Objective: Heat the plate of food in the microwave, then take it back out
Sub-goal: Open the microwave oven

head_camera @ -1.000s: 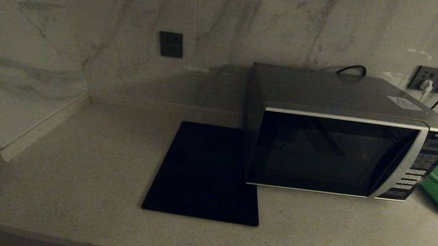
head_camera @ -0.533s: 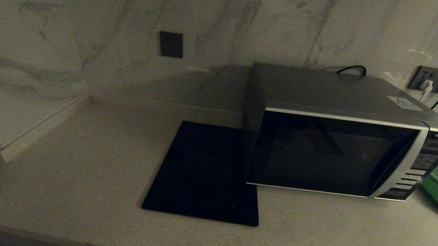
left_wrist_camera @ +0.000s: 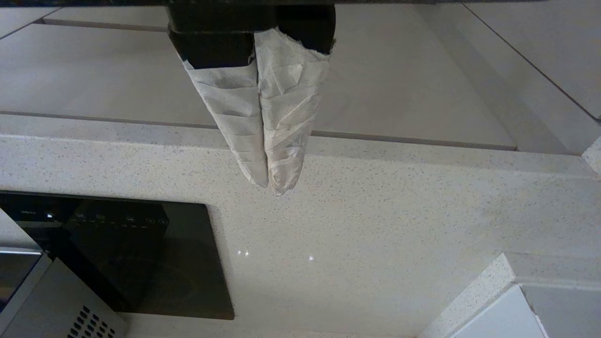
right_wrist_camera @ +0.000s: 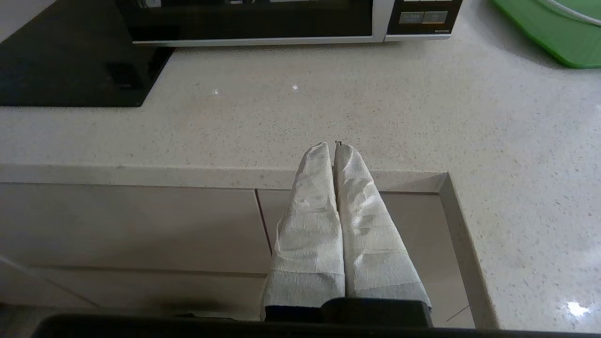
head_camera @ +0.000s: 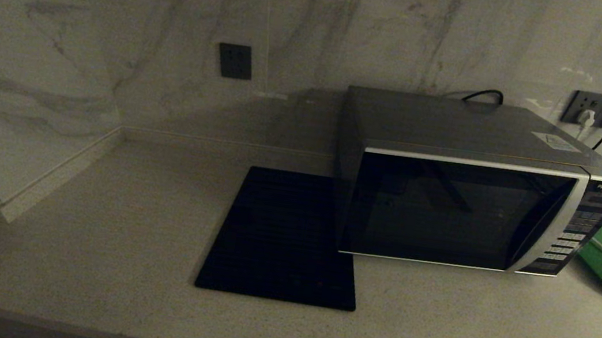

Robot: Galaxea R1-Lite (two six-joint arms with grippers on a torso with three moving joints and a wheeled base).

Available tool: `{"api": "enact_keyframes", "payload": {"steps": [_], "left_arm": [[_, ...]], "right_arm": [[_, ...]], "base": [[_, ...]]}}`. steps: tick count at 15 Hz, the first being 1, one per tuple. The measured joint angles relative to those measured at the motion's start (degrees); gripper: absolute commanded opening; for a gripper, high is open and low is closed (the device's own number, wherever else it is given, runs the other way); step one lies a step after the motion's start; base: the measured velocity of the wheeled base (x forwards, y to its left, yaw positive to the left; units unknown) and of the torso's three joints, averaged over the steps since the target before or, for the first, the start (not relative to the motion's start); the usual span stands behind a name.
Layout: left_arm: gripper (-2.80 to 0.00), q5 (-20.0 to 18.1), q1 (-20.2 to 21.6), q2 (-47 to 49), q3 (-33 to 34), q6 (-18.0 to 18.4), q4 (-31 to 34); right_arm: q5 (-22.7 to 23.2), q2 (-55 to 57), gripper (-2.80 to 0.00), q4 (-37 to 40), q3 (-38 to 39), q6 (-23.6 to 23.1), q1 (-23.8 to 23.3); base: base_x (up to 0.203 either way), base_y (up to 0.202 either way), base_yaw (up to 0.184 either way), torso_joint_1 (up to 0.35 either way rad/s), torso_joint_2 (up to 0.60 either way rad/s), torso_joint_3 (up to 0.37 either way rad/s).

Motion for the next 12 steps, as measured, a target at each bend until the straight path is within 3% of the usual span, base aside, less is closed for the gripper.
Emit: {"api": "enact_keyframes", "payload": {"steps": [4, 12], "left_arm": [[-2.80, -0.02, 0.00, 0.00, 0.00, -0.01, 0.00], [-2.80, 0.00, 0.00, 0.00, 0.00, -0.01, 0.00]], "right_arm": [[0.04, 0.00, -2.80, -10.89, 3.56, 0.58, 0.00], [-0.02, 0.00, -2.80, -11.29, 4.51, 1.05, 0.00]], "base": [[0.000, 0.000, 0.000, 0.000, 0.00, 0.000], [0.000, 0.000, 0.000, 0.000, 0.00, 0.000]]}}
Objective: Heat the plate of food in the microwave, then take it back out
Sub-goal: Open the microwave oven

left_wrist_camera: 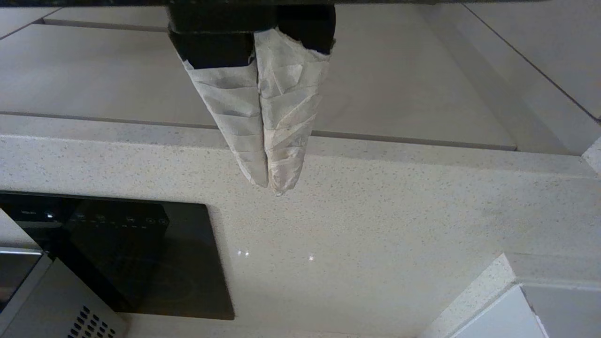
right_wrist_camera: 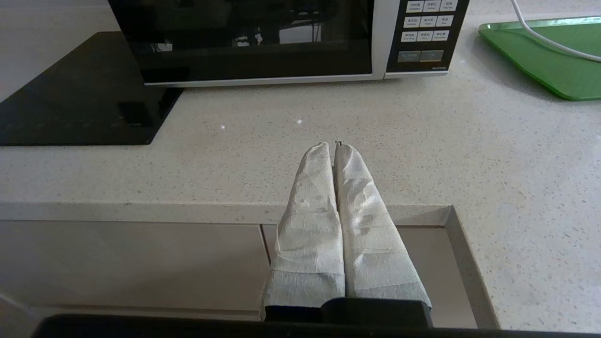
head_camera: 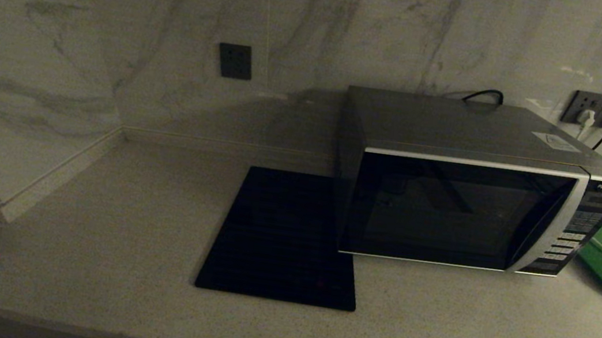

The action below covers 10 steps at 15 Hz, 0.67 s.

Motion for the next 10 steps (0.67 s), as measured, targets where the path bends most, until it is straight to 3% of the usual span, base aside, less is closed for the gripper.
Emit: {"api": "enact_keyframes", "payload": {"steps": [10], "left_arm": [[-2.80, -0.01, 0.00, 0.00, 0.00, -0.02, 0.00]], "right_arm": [[0.03, 0.00, -2.80, -0.02, 0.00, 0.06, 0.00]], "base": [[0.000, 0.000, 0.000, 0.000, 0.00, 0.000]]}}
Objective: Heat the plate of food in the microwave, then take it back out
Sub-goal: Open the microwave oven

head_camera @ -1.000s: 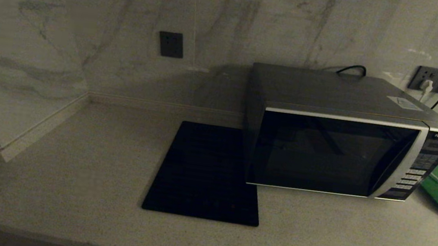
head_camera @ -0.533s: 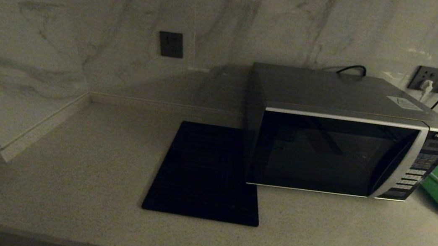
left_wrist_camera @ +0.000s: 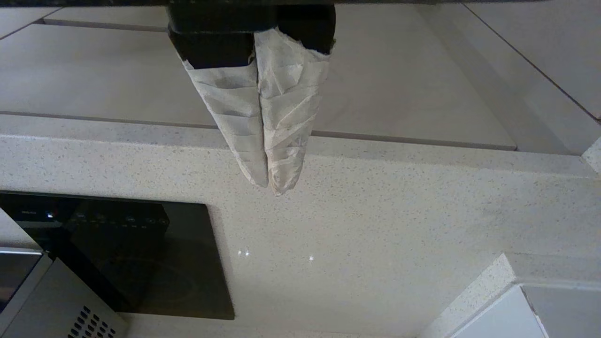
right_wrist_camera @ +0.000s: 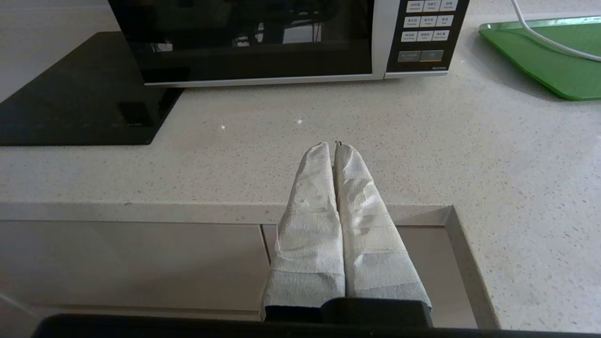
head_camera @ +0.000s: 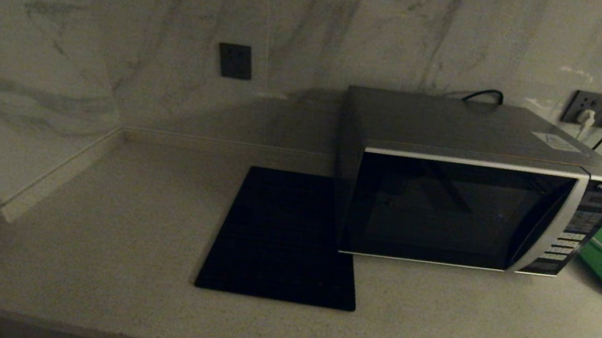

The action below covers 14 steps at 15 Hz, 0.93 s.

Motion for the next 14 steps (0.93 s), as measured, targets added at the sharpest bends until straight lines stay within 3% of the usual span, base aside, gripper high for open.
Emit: {"api": "enact_keyframes", "payload": {"steps": [9, 11, 14], "left_arm": [[-2.80, 0.01, 0.00, 0.00, 0.00, 0.02, 0.00], [-2.80, -0.02, 0.00, 0.00, 0.00, 0.02, 0.00], [-2.80, 0.01, 0.00, 0.00, 0.00, 0.02, 0.00]], "right_arm": [[-1.17, 0.01, -2.80, -1.37, -0.57, -2.21, -0.02], [-1.65, 0.69, -2.80, 0.46, -6.72, 0.12, 0.00], [-2.42, 7.02, -2.80, 6.21, -22.88, 5.60, -0.18]], "base": [[0.000, 0.000, 0.000, 0.000, 0.00, 0.000], [0.000, 0.000, 0.000, 0.000, 0.00, 0.000], [0.000, 0.000, 0.000, 0.000, 0.00, 0.000]]}}
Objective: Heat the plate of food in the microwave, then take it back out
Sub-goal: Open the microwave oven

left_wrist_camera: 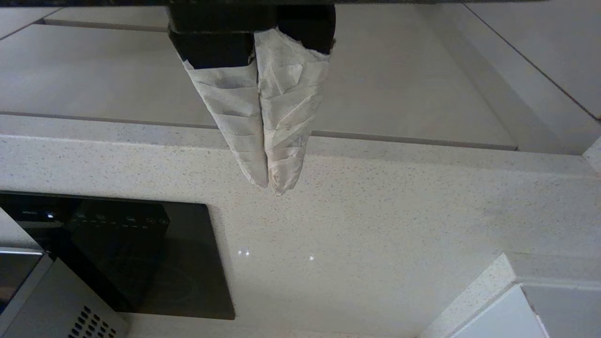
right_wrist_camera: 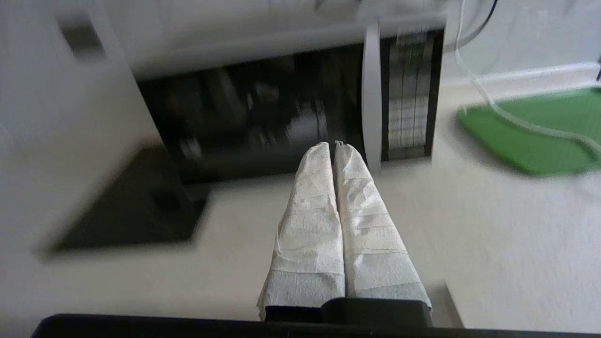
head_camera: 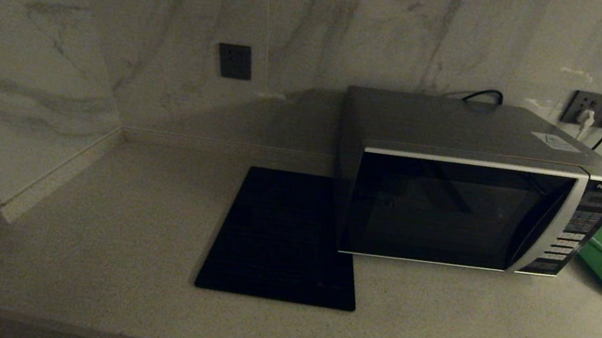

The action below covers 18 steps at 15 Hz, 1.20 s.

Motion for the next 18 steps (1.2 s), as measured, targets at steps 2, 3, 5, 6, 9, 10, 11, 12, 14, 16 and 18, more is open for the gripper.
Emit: {"api": "enact_keyframes", "payload": {"steps": [2, 3, 5, 6, 9, 10, 11, 12, 14, 16, 18], "left_arm": [[-2.80, 0.00, 0.00, 0.00, 0.00, -0.01, 0.00], [-2.80, -0.02, 0.00, 0.00, 0.00, 0.00, 0.00], [-2.80, 0.00, 0.00, 0.00, 0.00, 0.01, 0.00], [-2.80, 0.00, 0.00, 0.00, 0.00, 0.01, 0.00], [-2.80, 0.00, 0.00, 0.00, 0.00, 0.00, 0.00], [-2.80, 0.00, 0.00, 0.00, 0.00, 0.01, 0.00], [-2.80, 0.00, 0.00, 0.00, 0.00, 0.00, 0.00], [-2.80, 0.00, 0.00, 0.00, 0.00, 0.00, 0.00], [-2.80, -0.02, 0.00, 0.00, 0.00, 0.01, 0.01], [-2.80, 0.01, 0.00, 0.00, 0.00, 0.00, 0.00], [-2.80, 0.00, 0.00, 0.00, 0.00, 0.00, 0.00]], "right_arm": [[-1.54, 8.26, -2.80, 1.93, -10.18, 3.45, -0.20], [-2.62, 13.55, -2.80, 2.38, -15.07, 4.98, -0.30], [-6.48, 24.89, -2.80, 2.75, -23.48, 6.73, -0.49], [-9.18, 31.47, -2.80, 2.75, -27.64, 7.23, -0.55], [-20.13, 51.64, -2.80, 2.90, -39.39, 7.65, -0.22], [-24.36, 57.35, -2.80, 3.22, -42.23, 6.92, 0.25], [-28.80, 62.28, -2.80, 4.00, -44.07, 5.13, 0.82], [-32.12, 65.76, -2.80, 5.17, -44.68, 2.80, 1.43], [-35.50, 69.02, -2.80, 6.72, -43.65, -0.95, 2.82], [-35.77, 70.46, -2.80, 6.75, -43.18, -2.05, 3.24], [-35.82, 71.09, -2.80, 6.59, -42.99, -3.96, 3.38]], "base": [[0.000, 0.000, 0.000, 0.000, 0.00, 0.000], [0.000, 0.000, 0.000, 0.000, 0.00, 0.000], [0.000, 0.000, 0.000, 0.000, 0.00, 0.000], [0.000, 0.000, 0.000, 0.000, 0.00, 0.000], [0.000, 0.000, 0.000, 0.000, 0.00, 0.000], [0.000, 0.000, 0.000, 0.000, 0.00, 0.000], [0.000, 0.000, 0.000, 0.000, 0.00, 0.000], [0.000, 0.000, 0.000, 0.000, 0.00, 0.000], [0.000, 0.000, 0.000, 0.000, 0.00, 0.000], [0.000, 0.000, 0.000, 0.000, 0.00, 0.000], [0.000, 0.000, 0.000, 0.000, 0.00, 0.000]]}}
